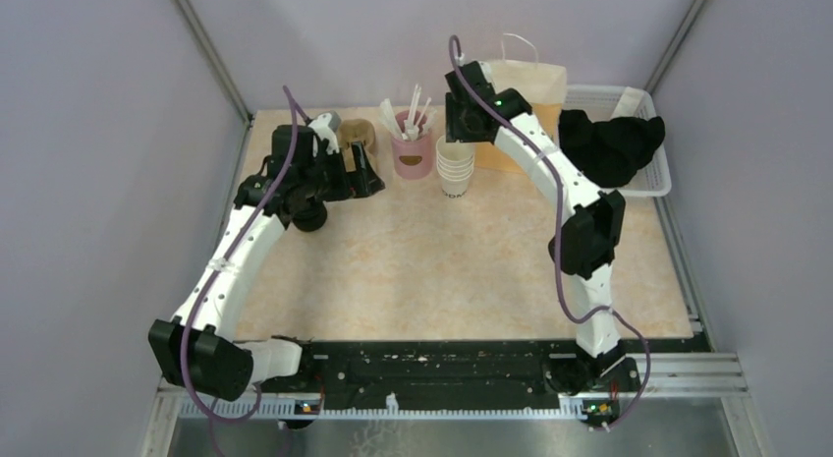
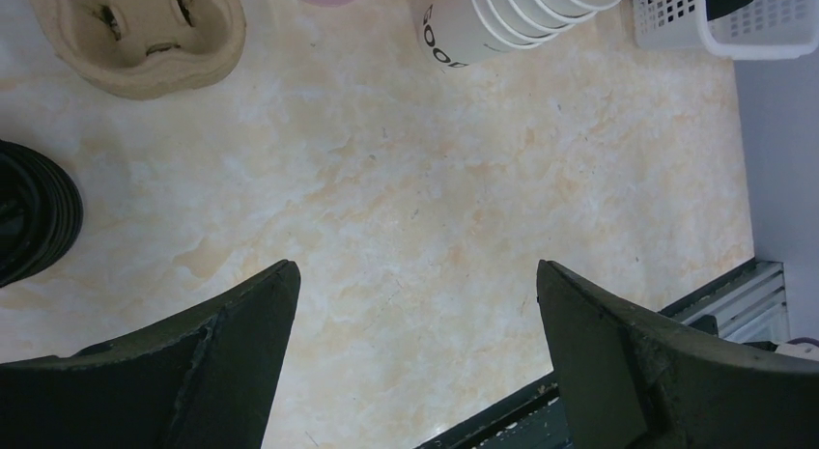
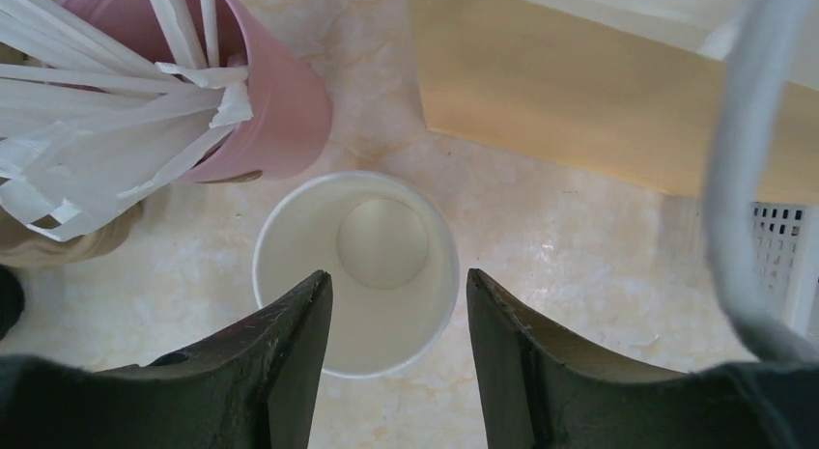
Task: Pack the takeout coffee
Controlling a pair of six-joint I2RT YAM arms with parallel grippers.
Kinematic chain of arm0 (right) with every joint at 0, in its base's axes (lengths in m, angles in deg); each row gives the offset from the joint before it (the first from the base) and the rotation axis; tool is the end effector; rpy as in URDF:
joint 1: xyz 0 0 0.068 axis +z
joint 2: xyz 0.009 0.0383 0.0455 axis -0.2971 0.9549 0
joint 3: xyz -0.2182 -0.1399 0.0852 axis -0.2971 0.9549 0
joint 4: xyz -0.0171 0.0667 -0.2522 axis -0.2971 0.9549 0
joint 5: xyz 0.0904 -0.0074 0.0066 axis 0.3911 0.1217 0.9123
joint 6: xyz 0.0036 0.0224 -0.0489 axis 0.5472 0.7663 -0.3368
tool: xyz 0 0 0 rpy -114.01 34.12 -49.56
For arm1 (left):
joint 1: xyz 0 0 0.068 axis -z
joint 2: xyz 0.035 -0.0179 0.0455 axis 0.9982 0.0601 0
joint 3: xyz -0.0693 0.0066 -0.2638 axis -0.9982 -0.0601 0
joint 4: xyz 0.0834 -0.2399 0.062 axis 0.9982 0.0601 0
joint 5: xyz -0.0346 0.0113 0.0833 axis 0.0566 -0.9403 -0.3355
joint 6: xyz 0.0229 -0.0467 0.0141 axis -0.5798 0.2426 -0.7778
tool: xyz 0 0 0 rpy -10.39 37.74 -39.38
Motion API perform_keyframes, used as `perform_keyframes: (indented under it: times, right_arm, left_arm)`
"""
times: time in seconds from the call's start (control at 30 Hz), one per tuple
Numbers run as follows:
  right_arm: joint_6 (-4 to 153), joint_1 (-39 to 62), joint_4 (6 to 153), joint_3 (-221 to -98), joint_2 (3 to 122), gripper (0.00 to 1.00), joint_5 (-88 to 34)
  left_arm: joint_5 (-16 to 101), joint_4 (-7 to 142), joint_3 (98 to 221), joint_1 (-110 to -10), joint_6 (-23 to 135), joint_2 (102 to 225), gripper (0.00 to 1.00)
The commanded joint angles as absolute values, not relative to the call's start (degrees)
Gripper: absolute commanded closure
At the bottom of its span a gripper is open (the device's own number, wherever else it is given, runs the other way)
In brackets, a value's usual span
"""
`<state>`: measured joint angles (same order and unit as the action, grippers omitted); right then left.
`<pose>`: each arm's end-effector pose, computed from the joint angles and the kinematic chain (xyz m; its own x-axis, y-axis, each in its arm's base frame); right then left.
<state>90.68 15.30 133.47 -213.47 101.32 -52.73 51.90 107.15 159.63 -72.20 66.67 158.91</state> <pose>0.3939 0.2387 0.3632 -0.6817 0.0037 -0.7316 -0.0692 0.9952 0.0695 0.2551 -0.0763 0.3651 -0.7056 -0.1889 -0.6830 0.2242 0.8548 -0.4680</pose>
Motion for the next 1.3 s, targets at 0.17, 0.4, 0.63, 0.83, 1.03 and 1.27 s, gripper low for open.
perform_keyframes:
  times: [0.17, 0.4, 0.63, 0.83, 1.03, 1.27]
  right_arm:
    - [88.2, 18.2, 136.3, -217.9, 104.4, 0.52, -62.9]
    - [88.4, 18.3, 136.6, -218.1, 105.7, 0.55, -63.1]
    - [89.2, 18.2, 136.1, -217.9, 107.0, 0.58, -62.5]
    - [88.9, 18.1, 135.7, -218.1, 107.4, 0.64, -62.7]
    - [88.7, 18.2, 135.8, -218.1, 107.6, 0.77, -63.4]
    - [89.1, 18.2, 137.3, -220.9, 107.2, 0.92, -63.4]
  left_arm:
    - [53.1, 107.1, 163.9, -72.0, 61.1, 160.2, 0.02]
    - [53.4, 106.4, 163.4, -71.9, 61.3, 160.3, 0.02]
    - [53.5, 106.5, 164.2, -71.9, 61.2, 161.2, 0.02]
    - [53.4, 106.6, 164.3, -71.9, 61.1, 161.6, 0.02]
    - [53.4, 106.5, 164.5, -71.9, 61.1, 162.1, 0.02]
    - [53.2, 106.6, 164.7, -71.9, 61.0, 162.3, 0.02]
